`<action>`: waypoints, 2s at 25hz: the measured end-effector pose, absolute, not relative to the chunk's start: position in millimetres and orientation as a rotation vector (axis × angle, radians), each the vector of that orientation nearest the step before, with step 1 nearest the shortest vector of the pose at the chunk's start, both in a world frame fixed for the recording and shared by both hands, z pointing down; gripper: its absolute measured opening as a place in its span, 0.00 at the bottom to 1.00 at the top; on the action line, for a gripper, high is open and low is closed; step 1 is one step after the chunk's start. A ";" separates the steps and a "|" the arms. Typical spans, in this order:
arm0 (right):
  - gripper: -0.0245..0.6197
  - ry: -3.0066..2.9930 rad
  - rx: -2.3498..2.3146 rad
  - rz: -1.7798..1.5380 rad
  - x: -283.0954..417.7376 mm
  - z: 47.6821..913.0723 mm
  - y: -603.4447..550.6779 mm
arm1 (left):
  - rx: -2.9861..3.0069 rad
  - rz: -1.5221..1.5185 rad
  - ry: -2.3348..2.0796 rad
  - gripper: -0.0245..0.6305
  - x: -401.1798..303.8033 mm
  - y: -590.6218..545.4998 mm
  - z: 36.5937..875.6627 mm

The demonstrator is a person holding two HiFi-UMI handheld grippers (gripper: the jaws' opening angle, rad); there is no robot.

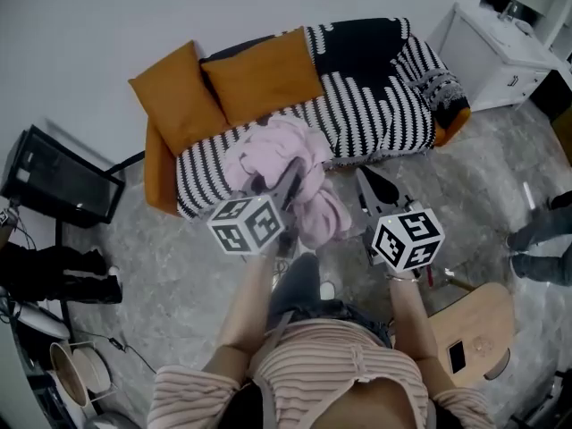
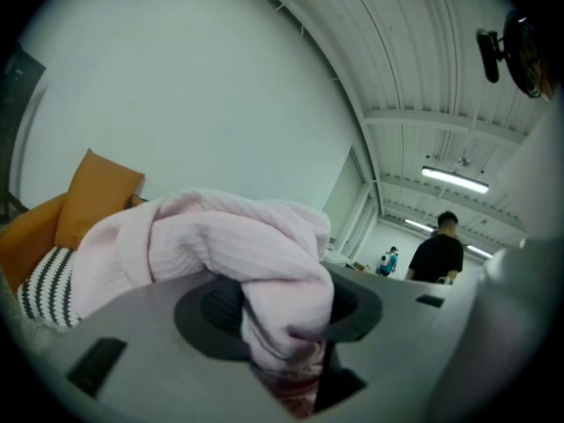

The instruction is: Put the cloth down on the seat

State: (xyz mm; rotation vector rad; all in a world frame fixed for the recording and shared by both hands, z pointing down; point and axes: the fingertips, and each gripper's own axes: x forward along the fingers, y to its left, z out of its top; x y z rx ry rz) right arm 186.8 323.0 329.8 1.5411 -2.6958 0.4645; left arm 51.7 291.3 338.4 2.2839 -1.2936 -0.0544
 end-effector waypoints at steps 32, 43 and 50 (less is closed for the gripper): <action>0.05 -2.648 1.408 0.624 95.3 364.6 24.4 | 2.154 -0.121 -1.323 0.33 -40.2 4.9 362.8; 0.05 -2.638 1.357 0.626 63.7 360.4 -21.7 | 2.121 -0.176 -1.348 0.33 -76.1 -34.6 354.1; 0.05 -2.647 1.293 0.596 50.4 360.4 -44.9 | 2.085 -0.226 -1.392 0.33 -91.9 -52.6 351.7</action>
